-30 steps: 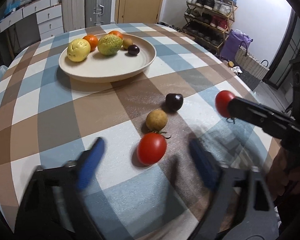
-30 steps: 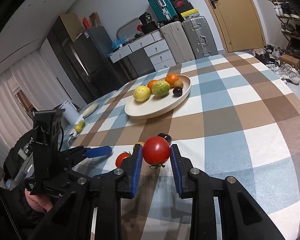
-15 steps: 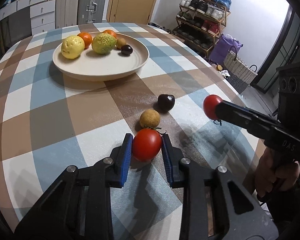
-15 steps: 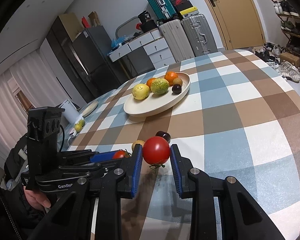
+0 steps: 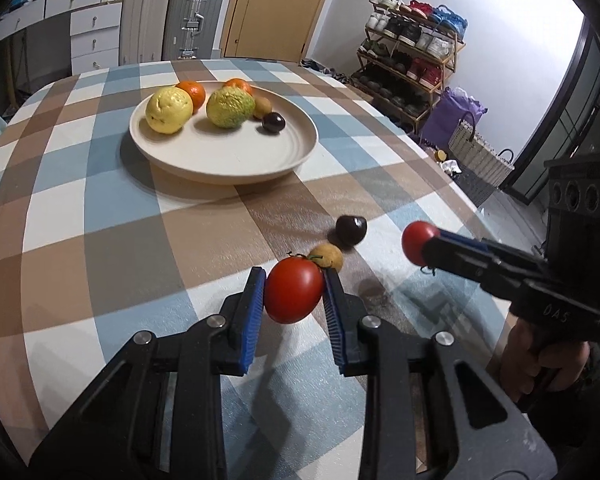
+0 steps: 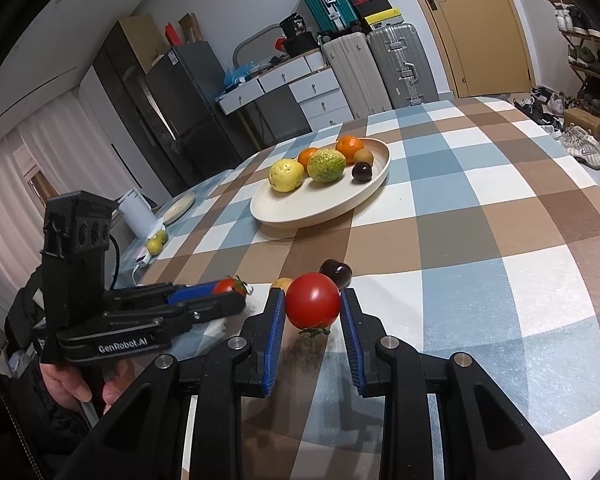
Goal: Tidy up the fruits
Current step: 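Carry the left tool's tomato to the plate while the right tool carries its tomato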
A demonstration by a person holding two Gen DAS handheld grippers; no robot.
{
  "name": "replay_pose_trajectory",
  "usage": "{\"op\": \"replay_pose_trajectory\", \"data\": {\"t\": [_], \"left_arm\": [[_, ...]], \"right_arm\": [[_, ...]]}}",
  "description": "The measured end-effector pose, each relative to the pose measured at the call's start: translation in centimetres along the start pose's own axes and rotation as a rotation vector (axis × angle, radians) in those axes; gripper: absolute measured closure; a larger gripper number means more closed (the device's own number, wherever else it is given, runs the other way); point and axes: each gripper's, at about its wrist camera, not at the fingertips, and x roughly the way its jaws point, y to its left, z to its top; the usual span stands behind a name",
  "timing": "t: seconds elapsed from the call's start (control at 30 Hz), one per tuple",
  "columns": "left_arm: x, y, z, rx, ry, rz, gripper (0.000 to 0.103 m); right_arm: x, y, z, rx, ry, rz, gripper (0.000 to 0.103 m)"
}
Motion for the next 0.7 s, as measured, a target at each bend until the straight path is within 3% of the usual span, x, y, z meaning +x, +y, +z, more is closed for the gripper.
{"op": "replay_pose_trajectory", "data": {"t": [0.23,0.7], "left_arm": [[-0.8,1.0,2.4,0.002,-0.043,0.002,0.077],[0.4,4.2,8.3,-0.028,-0.093,0.042,0.077]], "right_arm": [[0.9,-0.5,1.3,0.027,0.008,0.028,0.074],[4.5,0.3,8.0,-0.014,0.016,0.071,0.074]]}}
